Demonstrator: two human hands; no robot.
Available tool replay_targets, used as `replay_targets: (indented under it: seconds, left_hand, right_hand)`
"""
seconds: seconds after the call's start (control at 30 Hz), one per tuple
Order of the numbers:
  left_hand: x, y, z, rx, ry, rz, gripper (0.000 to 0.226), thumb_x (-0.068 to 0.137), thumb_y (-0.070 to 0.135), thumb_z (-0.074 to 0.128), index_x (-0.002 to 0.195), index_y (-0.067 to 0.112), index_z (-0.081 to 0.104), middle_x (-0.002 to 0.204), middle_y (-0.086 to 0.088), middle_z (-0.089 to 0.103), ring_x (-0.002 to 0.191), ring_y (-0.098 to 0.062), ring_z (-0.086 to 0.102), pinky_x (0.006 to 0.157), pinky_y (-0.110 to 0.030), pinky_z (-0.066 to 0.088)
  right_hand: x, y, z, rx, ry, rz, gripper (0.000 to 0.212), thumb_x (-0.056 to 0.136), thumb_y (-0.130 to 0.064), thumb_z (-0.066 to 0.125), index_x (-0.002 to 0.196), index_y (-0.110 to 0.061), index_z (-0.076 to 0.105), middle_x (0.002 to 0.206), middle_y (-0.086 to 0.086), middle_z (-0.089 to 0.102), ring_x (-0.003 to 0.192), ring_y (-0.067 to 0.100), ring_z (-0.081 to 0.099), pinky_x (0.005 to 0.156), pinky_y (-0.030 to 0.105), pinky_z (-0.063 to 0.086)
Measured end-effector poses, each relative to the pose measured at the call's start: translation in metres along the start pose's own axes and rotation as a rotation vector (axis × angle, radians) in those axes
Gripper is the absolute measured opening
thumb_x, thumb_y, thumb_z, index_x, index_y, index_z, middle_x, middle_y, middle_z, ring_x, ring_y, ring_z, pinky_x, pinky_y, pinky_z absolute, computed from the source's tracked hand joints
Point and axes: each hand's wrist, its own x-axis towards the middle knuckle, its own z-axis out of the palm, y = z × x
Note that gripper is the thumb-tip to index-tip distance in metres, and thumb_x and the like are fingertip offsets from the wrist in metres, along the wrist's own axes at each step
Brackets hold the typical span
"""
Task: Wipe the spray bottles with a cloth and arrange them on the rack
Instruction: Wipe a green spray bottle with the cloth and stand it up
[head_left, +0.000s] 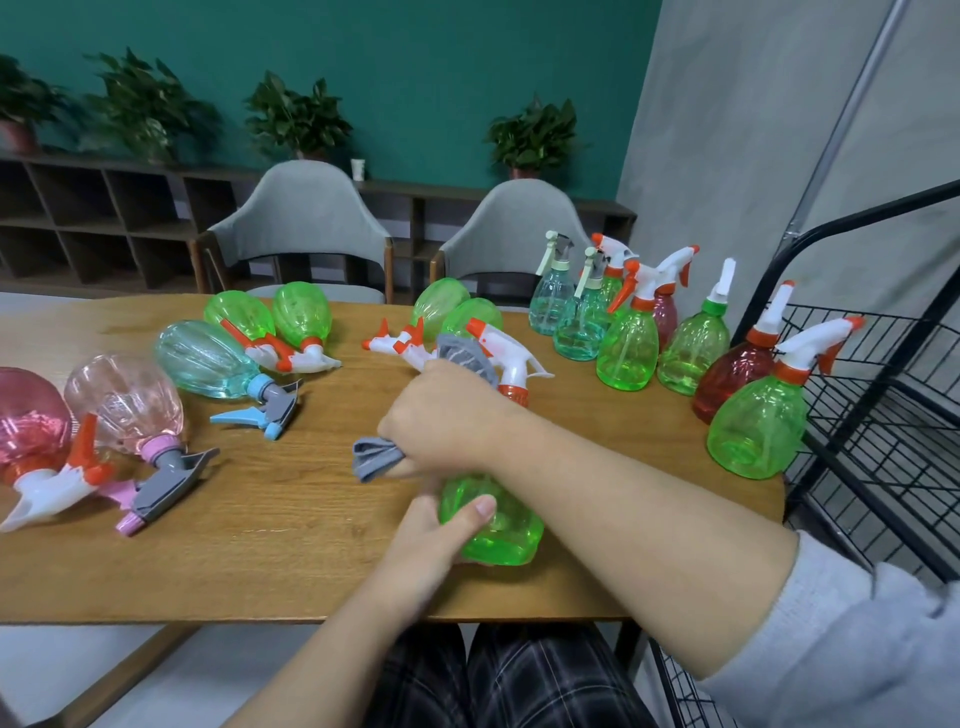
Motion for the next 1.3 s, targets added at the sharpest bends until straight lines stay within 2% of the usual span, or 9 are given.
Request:
replay_targets:
  seconds: [0.17,0.33,0.53,0.6,0.77,0.87,0.97,1.17,1.3]
  left_hand:
    - [0.0,-0.001,0.003,-0.049,0.114,-0.048,0.029,0.079,-0.004,0.071,0.095,0.015,0.057,0.082,-0.004,0.067,0.06,-0.002,0.067,0.053,-0.02,0.054]
    - [0.003,0.008,-0.001,-0.08,0.053,-0.043,0.024,0.092,0.006,0.057,0.113,0.018,0.057,0.101,-0.002,0.071,0.081,-0.008,0.07,0.066,-0.035,0.058]
    - [0.003,0.009,-0.003,-0.252,0.003,-0.045,0.078,0.059,0.043,0.072,0.132,0.028,0.05,0.12,-0.007,0.068,0.104,-0.03,0.068,0.073,-0.046,0.056]
    - [0.004,0.01,-0.005,-0.259,-0.01,-0.045,0.083,0.059,0.046,0.072,0.136,0.03,0.049,0.126,-0.01,0.065,0.112,-0.036,0.064,0.08,-0.053,0.055]
    - [0.005,0.008,-0.003,-0.242,-0.078,-0.025,0.075,0.064,0.042,0.068,0.136,0.031,0.052,0.13,-0.012,0.063,0.116,-0.04,0.06,0.091,-0.071,0.043]
    - [0.005,0.007,-0.003,-0.263,-0.071,-0.017,0.072,0.065,0.044,0.066,0.135,0.029,0.055,0.125,-0.013,0.066,0.104,-0.037,0.063,0.083,-0.061,0.048]
    - [0.005,0.005,-0.003,-0.26,-0.05,-0.007,0.076,0.061,0.048,0.065,0.132,0.023,0.056,0.111,-0.013,0.069,0.087,-0.031,0.065,0.066,-0.04,0.049]
    - [0.005,0.0,-0.003,-0.267,0.021,-0.03,0.053,0.062,0.046,0.066,0.101,0.015,0.048,0.084,-0.004,0.069,0.069,-0.021,0.068,0.056,-0.037,0.051]
    - [0.006,0.006,-0.003,-0.285,0.067,-0.048,0.052,0.078,0.048,0.05,0.112,0.008,0.046,0.1,-0.017,0.067,0.077,-0.029,0.068,0.052,-0.039,0.053]
  right_hand:
    - [-0.005,-0.015,0.003,0.257,0.234,-0.071,0.034,0.085,-0.044,0.064,0.064,-0.02,0.052,0.065,0.001,0.066,0.067,0.024,0.061,0.07,0.033,0.033]
    - [-0.029,-0.002,0.024,0.288,0.822,0.018,0.035,0.081,-0.041,0.054,0.061,-0.012,0.055,0.058,0.005,0.053,0.061,0.024,0.048,0.065,0.035,0.033]
    - [-0.045,0.022,0.044,1.189,0.792,1.262,0.043,0.089,-0.058,0.035,0.089,-0.021,0.058,0.093,0.007,0.062,0.092,0.026,0.057,0.092,0.044,0.043]
    - [-0.047,0.023,0.044,1.589,0.665,1.459,0.048,0.097,-0.054,0.035,0.104,-0.013,0.059,0.099,0.008,0.063,0.095,0.026,0.06,0.09,0.04,0.046]
    - [-0.056,0.018,0.045,1.731,0.391,1.309,0.046,0.091,-0.055,0.051,0.107,-0.013,0.062,0.099,0.005,0.067,0.093,0.025,0.064,0.087,0.038,0.052]
    - [-0.058,0.013,0.047,1.739,0.279,1.238,0.068,0.065,-0.069,0.067,0.108,-0.016,0.066,0.104,0.006,0.07,0.097,0.027,0.066,0.093,0.046,0.052]
    - [-0.065,0.007,0.051,1.846,0.261,1.17,0.047,0.078,-0.054,0.069,0.096,-0.011,0.07,0.089,0.007,0.075,0.083,0.023,0.072,0.081,0.037,0.057]
    - [-0.08,0.003,0.052,1.998,0.208,1.02,0.051,0.063,-0.05,0.071,0.095,-0.011,0.07,0.094,0.011,0.074,0.087,0.024,0.071,0.088,0.039,0.055]
    - [-0.085,-0.003,0.048,1.946,0.144,0.892,0.034,0.074,-0.038,0.07,0.1,-0.016,0.069,0.101,0.006,0.074,0.096,0.02,0.069,0.093,0.035,0.052]
